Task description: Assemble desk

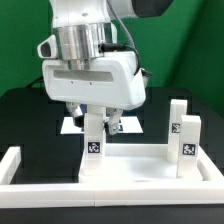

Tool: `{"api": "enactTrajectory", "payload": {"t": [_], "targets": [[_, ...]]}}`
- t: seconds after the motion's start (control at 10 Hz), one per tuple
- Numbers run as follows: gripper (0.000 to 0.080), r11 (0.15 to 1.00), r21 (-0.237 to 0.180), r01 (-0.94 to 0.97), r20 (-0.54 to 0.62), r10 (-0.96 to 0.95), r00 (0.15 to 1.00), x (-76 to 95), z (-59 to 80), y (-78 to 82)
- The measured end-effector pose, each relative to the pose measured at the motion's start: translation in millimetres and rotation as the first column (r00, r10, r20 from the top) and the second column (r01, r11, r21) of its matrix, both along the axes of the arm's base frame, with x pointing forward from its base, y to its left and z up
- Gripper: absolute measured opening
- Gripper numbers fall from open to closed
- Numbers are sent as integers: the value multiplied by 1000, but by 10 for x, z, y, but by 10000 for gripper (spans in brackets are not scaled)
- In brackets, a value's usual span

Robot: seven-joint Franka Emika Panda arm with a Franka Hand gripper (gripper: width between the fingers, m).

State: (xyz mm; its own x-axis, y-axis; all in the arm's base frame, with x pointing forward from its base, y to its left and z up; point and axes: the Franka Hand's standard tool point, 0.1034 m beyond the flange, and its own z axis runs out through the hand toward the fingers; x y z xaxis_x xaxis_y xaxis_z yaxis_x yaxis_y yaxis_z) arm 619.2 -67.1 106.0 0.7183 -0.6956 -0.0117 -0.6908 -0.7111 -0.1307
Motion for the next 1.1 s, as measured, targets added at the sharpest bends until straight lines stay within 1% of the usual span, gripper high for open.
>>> {"api": "enactTrajectory", "payload": {"t": [0.1, 0.2, 0.3, 0.5, 0.6, 0.7, 0.8, 0.9, 1.0, 1.1], "targets": [[649, 995, -16, -97, 5, 97, 995, 4, -5, -11], [649, 949, -53, -312, 14, 313, 950, 51, -13, -30], [649, 917, -61, -395, 20, 397, 918, 85, -24, -44], [649, 930, -57, -364, 18, 365, 931, 78, -28, -43], [557, 929, -57, -365, 18, 366, 930, 77, -31, -45], [557, 936, -55, -349, 17, 350, 936, 77, -34, -43], [357, 965, -44, -259, 12, 260, 966, 76, -38, -39], [288, 974, -41, -223, 10, 224, 975, 75, -39, -41], [288, 991, -32, -133, 4, 134, 991, 75, -41, -40], [288, 995, -29, -94, 1, 94, 996, 75, -41, -39]]}}
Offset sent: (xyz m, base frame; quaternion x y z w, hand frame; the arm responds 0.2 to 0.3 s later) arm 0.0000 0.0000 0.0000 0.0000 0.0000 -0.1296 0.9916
